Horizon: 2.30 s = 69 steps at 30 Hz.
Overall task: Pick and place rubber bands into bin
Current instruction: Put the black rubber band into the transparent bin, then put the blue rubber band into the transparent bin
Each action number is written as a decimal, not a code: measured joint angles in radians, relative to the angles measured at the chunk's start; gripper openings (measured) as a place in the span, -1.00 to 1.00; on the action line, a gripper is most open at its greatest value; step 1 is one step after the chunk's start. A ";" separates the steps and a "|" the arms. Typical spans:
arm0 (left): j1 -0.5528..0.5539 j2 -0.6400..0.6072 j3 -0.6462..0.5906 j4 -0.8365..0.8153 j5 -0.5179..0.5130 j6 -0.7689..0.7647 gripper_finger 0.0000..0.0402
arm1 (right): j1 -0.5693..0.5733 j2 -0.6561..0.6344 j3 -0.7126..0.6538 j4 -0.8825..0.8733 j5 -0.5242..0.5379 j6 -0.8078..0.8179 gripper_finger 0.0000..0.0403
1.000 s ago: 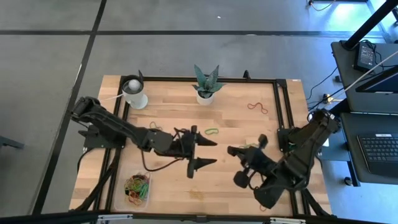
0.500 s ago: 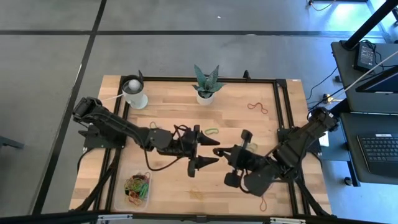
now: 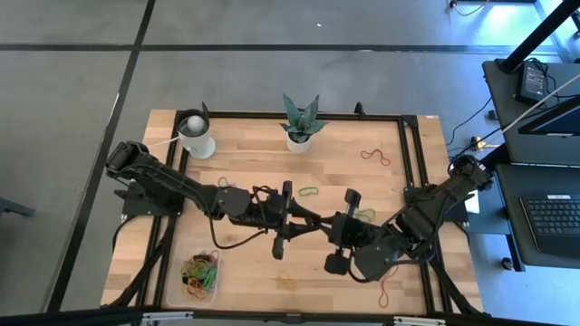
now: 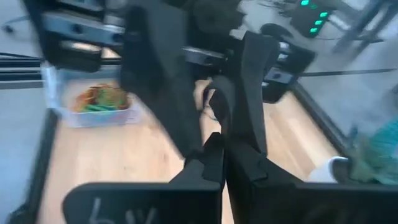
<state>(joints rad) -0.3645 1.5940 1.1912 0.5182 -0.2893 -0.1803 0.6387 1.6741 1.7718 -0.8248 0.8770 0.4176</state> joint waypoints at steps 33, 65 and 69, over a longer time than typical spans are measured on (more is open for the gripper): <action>-0.311 -0.308 0.001 -1.124 -0.365 -0.648 -0.99 | -0.009 -0.001 -0.055 -0.413 -0.217 0.295 -0.33; -0.579 -0.031 0.001 -1.515 0.313 -1.332 -0.56 | -0.356 -0.988 -1.358 0.492 -0.933 0.364 -0.52; -0.573 -0.024 0.001 -1.517 0.309 -1.365 -0.32 | -0.355 -1.003 -1.369 0.538 -0.934 0.363 -0.52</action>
<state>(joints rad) -0.9376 1.5696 1.1919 -0.9990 0.0195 -1.5455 0.2832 0.6708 0.4032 -0.2864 -0.0569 0.7803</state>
